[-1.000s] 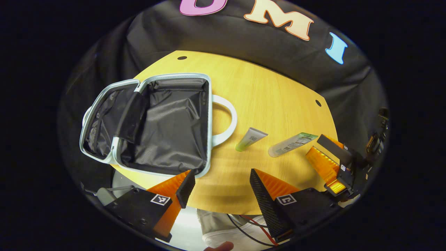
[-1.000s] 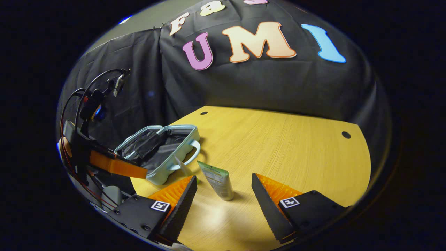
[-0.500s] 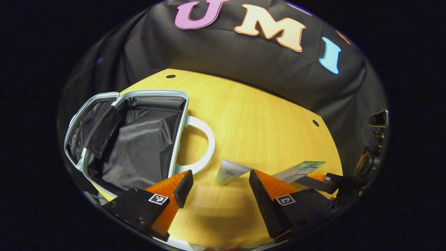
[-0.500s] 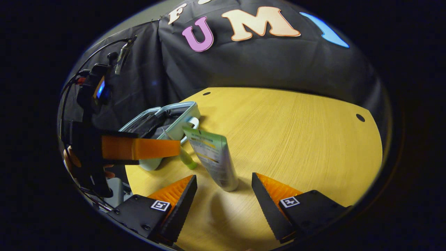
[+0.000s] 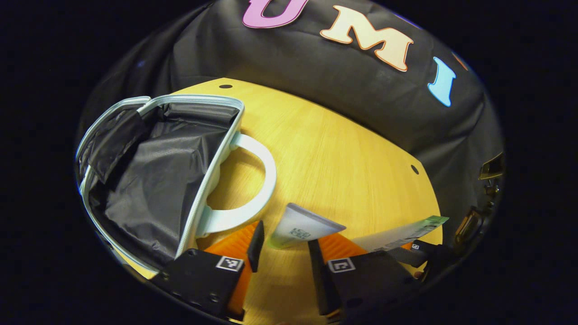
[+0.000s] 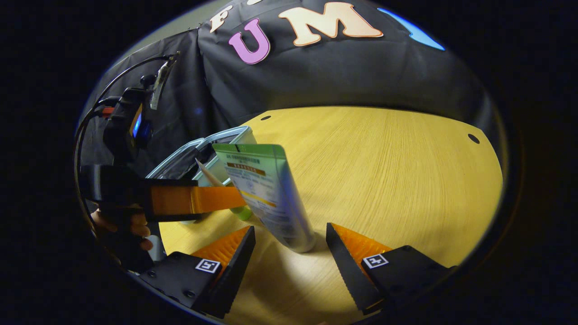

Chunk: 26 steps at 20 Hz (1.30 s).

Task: First open the suitcase, pack the skin care products into it, and then close the suitcase.

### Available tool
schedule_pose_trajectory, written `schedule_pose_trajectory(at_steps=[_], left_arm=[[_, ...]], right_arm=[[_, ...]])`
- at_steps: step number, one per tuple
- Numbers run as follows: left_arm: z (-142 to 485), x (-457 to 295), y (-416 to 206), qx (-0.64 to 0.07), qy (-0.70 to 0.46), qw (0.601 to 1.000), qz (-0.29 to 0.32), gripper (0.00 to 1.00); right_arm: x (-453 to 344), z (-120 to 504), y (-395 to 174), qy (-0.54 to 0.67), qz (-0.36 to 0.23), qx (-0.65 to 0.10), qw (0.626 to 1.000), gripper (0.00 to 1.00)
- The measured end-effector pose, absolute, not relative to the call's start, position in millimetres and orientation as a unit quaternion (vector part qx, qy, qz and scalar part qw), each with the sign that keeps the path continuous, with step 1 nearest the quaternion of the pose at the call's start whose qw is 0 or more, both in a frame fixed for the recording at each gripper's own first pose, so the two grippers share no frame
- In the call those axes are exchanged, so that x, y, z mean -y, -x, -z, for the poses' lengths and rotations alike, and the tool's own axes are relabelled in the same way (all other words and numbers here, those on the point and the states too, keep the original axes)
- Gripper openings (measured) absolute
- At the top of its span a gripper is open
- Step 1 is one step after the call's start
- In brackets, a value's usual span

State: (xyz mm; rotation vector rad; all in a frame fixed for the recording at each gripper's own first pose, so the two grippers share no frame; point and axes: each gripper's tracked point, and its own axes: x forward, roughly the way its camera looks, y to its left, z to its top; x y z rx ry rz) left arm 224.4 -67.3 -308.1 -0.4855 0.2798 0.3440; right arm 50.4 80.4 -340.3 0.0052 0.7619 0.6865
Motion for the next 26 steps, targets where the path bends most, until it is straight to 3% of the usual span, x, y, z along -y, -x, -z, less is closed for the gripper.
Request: schedule_pose_trajectory(at_steps=[1,6,7,8,11,21,23,26], left_arm=[[308.0,63.6,-226.9,-0.130,0.242,0.945,-0.176,0.31],[301.6,74.6,-226.6,-0.124,0.246,0.951,-0.143,0.25],[299.3,76.3,-225.3,-0.122,0.245,0.952,-0.138,0.24],[296.4,77.3,-225.2,-0.119,0.245,0.953,-0.135,0.24],[282.8,81.5,-216.7,-0.115,0.249,0.954,-0.123,0.24],[225.9,27.6,-151.4,-0.117,0.268,0.951,-0.104,0.24],[221.1,-1.6,-131.2,-0.128,0.265,0.950,-0.102,0.24],[231.0,-42.3,-104.5,-0.172,0.255,0.948,-0.085,0.24]], right_arm=[[-83.0,339.9,-51.5,-0.008,-0.329,-0.365,0.871,0.98],[-91.0,337.3,-62.0,-0.018,-0.318,-0.342,0.884,0.93],[-89.5,337.4,-65.9,-0.014,-0.311,-0.338,0.888,0.88],[-86.7,339.3,-68.7,-0.007,-0.306,-0.333,0.892,0.64],[-82.6,335.2,-70.0,0.004,-0.297,-0.325,0.898,0.48],[-96.3,304.0,-39.6,-0.002,-0.276,-0.366,0.889,0.48],[-107.3,295.7,-30.5,0.001,-0.267,-0.376,0.887,0.45],[-130.3,279.5,-21.4,0.002,-0.249,-0.387,0.888,0.48]])
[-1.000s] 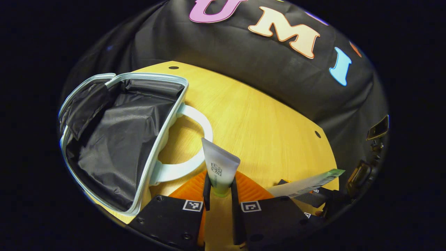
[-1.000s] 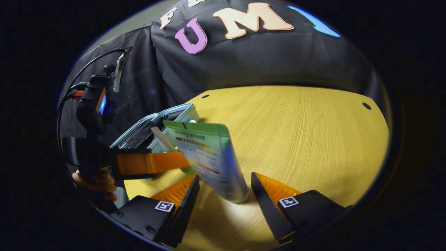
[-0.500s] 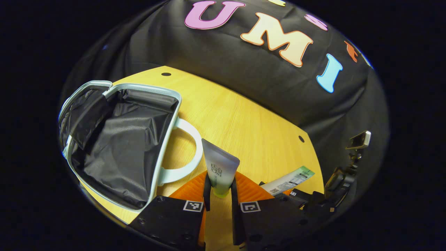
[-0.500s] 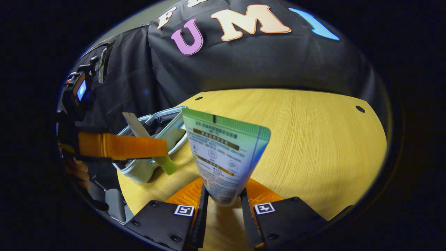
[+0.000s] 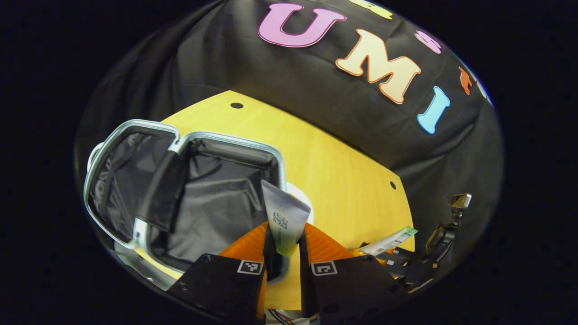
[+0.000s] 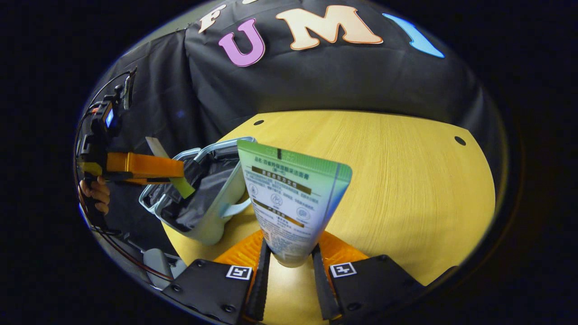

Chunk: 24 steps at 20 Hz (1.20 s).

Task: First open the suitcase, pack the skin care products into it, and then close the suitcase.

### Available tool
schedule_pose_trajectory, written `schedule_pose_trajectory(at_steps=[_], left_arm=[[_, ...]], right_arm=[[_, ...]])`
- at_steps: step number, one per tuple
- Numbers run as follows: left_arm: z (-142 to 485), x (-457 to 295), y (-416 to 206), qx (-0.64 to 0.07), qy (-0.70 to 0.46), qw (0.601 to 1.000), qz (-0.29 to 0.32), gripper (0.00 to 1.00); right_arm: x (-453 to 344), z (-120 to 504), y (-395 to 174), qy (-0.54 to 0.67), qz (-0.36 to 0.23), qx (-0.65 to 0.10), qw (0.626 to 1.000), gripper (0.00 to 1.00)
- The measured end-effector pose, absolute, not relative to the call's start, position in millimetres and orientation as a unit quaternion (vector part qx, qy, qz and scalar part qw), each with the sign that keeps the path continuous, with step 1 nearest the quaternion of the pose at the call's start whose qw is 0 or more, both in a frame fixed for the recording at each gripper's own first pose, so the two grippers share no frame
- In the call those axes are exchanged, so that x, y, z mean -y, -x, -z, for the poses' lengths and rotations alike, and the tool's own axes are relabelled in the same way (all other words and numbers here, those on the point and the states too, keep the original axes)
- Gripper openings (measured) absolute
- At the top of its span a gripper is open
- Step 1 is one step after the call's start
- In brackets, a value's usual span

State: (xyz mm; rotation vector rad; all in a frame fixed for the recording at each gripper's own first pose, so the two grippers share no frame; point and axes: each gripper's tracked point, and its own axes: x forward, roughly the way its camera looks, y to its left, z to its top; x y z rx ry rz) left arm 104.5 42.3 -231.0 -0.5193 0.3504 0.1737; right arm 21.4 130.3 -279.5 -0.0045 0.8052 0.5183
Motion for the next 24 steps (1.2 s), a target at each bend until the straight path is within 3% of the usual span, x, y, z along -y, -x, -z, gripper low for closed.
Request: schedule_pose_trajectory(at_steps=[5,6,8,9,11,15,16,17,20,21,22,23,24], left_arm=[[283.7,-94.1,-77.9,-0.306,0.202,0.929,-0.052,0.24],[294.9,-95.6,-77.3,-0.327,0.201,0.922,-0.041,0.21],[316.3,-93.7,-72.7,-0.370,0.204,0.906,-0.023,0.27],[327.0,-97.1,-71.6,-0.387,0.200,0.900,-0.021,0.24],[335.8,-98.3,-75.0,-0.396,0.193,0.898,-0.007,0.25],[335.3,-104.6,-72.2,-0.407,0.189,0.894,0.008,0.29],[330.6,-106.6,-70.9,-0.402,0.191,0.895,0.009,0.42],[324.4,-109.6,-69.0,-0.397,0.194,0.897,0.010,0.39],[297.4,-122.6,-57.2,-0.370,0.195,0.908,0.009,0.71],[289.8,-131.4,-52.7,-0.361,0.188,0.913,0.000,0.72],[284.5,-139.2,-48.3,-0.353,0.185,0.917,-0.009,0.85],[279.5,-147.6,-44.3,-0.348,0.185,0.919,-0.018,0.99],[275.9,-152.4,-40.4,-0.344,0.193,0.919,-0.021,0.97]], right_arm=[[-194.7,262.3,-3.9,0.006,-0.239,-0.414,0.878,0.44],[-208.7,260.5,-1.9,0.009,-0.242,-0.418,0.876,0.44],[-234.6,263.0,3.0,0.020,-0.240,-0.432,0.869,0.44],[-245.8,266.4,4.4,0.027,-0.239,-0.442,0.864,0.44],[-274.3,272.6,8.2,0.025,-0.242,-0.457,0.855,0.48],[-314.7,289.9,15.3,0.008,-0.246,-0.487,0.838,0.44],[-321.0,298.5,16.1,0.008,-0.247,-0.494,0.834,0.44],[-326.1,302.8,16.4,0.006,-0.247,-0.499,0.831,0.48],[-329.3,317.1,19.2,0.003,-0.242,-0.517,0.821,0.48],[-328.9,322.5,19.5,0.005,-0.238,-0.524,0.818,0.49],[-331.4,330.1,19.6,0.006,-0.235,-0.530,0.815,0.47],[-336.5,331.4,21.7,-0.001,-0.239,-0.535,0.810,0.53],[-341.1,332.7,18.1,-0.013,-0.243,-0.534,0.810,0.47]])
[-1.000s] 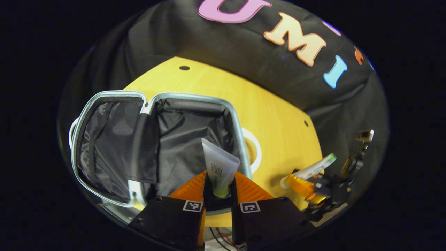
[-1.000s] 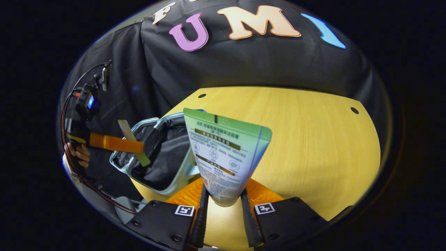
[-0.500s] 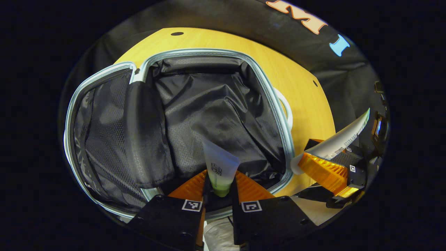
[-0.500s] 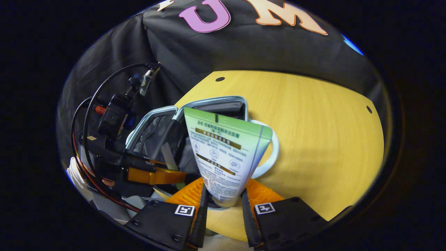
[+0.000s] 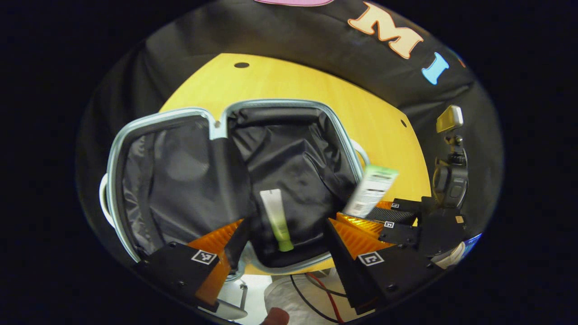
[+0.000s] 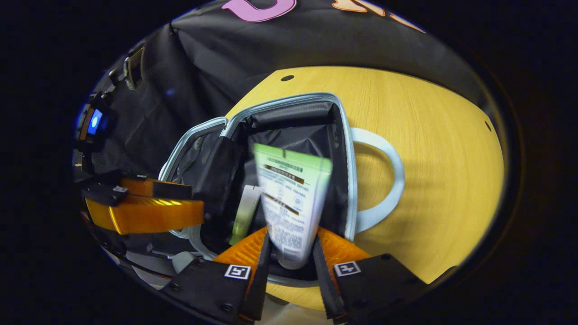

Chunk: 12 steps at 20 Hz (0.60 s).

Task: First open the suitcase, pack the skin care products into it, and then close the suitcase.

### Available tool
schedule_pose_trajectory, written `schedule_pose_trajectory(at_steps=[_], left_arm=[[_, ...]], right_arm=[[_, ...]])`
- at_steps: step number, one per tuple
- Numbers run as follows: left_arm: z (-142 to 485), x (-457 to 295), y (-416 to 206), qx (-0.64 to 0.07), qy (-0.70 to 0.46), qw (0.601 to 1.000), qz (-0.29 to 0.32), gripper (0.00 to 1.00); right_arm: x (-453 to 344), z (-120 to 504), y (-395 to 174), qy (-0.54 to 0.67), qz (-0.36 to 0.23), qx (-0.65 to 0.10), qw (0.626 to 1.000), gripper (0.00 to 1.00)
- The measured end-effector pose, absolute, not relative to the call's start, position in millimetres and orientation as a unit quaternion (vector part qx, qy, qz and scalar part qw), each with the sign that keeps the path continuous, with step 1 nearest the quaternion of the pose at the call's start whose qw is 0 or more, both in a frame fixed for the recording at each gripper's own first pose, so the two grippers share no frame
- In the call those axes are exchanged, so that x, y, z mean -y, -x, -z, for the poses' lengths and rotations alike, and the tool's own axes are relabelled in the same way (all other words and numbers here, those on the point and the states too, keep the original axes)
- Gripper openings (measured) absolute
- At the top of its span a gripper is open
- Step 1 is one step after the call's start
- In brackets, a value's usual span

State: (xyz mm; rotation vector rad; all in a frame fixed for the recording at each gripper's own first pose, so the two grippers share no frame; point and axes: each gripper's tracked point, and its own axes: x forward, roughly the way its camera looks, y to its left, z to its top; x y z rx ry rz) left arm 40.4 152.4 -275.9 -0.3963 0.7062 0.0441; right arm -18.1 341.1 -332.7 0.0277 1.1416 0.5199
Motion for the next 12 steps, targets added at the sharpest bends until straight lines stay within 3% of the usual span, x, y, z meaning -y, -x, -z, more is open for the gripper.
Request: schedule_pose_trajectory(at_steps=[2,4,5,6,7,12], left_arm=[[267.5,-164.4,-30.9,-0.332,0.215,0.918,-0.029,0.97],[264.0,-180.6,-22.8,-0.319,0.232,0.918,-0.042,0.98],[262.0,-190.8,-17.3,-0.313,0.239,0.918,-0.051,0.97],[259.1,-202.1,-12.8,-0.304,0.248,0.918,-0.061,0.98],[254.4,-211.5,-8.1,-0.296,0.261,0.916,-0.065,0.97],[244.8,-291.6,25.8,-0.257,0.296,0.911,-0.126,0.97]], right_arm=[[-346.2,320.4,10.3,-0.035,-0.248,-0.520,0.816,0.65],[-348.7,307.3,-0.3,-0.053,-0.252,-0.502,0.825,0.89],[-347.8,298.8,-4.2,-0.062,-0.255,-0.491,0.831,0.96],[-347.3,288.7,-10.2,-0.075,-0.259,-0.478,0.836,0.90],[-346.6,278.8,-17.4,-0.089,-0.264,-0.462,0.842,0.98],[-314.2,249.1,-49.6,-0.124,-0.238,-0.399,0.877,0.98]])
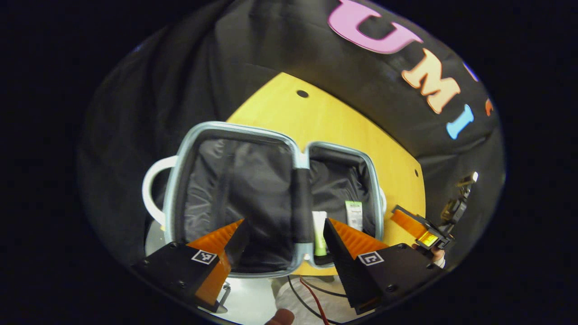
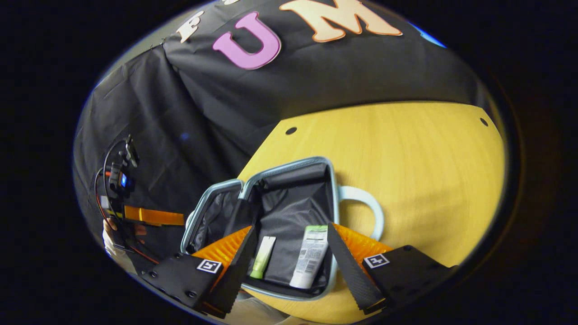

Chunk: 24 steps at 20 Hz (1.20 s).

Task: First open the suitcase, pack the skin care products into it, and then close the suitcase.

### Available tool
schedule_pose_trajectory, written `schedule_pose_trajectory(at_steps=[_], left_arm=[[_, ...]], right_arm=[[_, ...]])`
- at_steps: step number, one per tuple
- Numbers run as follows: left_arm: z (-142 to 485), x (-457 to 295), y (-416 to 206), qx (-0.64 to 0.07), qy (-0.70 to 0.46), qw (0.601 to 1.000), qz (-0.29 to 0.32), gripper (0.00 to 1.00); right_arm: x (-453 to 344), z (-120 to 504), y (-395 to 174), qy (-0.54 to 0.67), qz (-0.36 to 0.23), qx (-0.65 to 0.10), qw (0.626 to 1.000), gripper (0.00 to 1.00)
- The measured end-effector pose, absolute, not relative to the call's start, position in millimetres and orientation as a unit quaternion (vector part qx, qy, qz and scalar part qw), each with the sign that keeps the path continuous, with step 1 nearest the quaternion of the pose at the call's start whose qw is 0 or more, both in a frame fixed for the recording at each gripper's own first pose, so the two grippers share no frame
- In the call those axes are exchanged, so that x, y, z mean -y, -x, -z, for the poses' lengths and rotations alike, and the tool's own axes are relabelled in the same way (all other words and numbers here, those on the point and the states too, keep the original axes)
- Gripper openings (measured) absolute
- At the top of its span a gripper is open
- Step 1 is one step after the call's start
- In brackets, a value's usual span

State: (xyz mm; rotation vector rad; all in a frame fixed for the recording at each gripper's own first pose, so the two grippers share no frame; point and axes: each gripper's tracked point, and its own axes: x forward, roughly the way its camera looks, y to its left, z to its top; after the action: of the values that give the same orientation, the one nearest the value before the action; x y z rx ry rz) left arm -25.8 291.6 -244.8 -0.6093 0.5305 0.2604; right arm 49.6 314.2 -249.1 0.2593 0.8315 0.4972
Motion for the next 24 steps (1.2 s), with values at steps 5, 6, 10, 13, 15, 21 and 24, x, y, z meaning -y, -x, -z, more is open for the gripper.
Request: schedule_pose_trajectory(at_steps=[5,6,10,13,15,21,24], left_arm=[[244.5,-383.0,73.5,-0.227,0.324,0.896,-0.199,0.97],[251.5,-398.5,79.8,-0.226,0.331,0.891,-0.214,0.97],[294.5,-448.8,100.5,-0.228,0.364,0.866,-0.255,0.96],[326.1,-458.7,95.9,-0.232,0.395,0.854,-0.247,0.97],[343.9,-468.1,88.1,-0.228,0.405,0.852,-0.241,0.96],[382.4,-471.8,56.2,-0.205,0.448,0.847,-0.200,0.79],[387.0,-469.0,52.5,-0.201,0.469,0.839,-0.192,0.57]], right_arm=[[-269.0,233.6,-61.1,-0.136,-0.195,-0.366,0.900,0.98],[-259.9,229.4,-61.5,-0.137,-0.184,-0.360,0.904,0.98],[-225.3,219.0,-58.7,-0.132,-0.148,-0.348,0.916,0.98],[-213.4,211.9,-57.0,-0.123,-0.138,-0.336,0.924,0.98],[-212.7,207.0,-55.5,-0.129,-0.135,-0.329,0.926,0.98],[-201.0,202.0,-47.6,-0.121,-0.121,-0.323,0.931,0.98],[-194.8,201.5,-44.6,-0.128,-0.113,-0.323,0.931,0.98]])
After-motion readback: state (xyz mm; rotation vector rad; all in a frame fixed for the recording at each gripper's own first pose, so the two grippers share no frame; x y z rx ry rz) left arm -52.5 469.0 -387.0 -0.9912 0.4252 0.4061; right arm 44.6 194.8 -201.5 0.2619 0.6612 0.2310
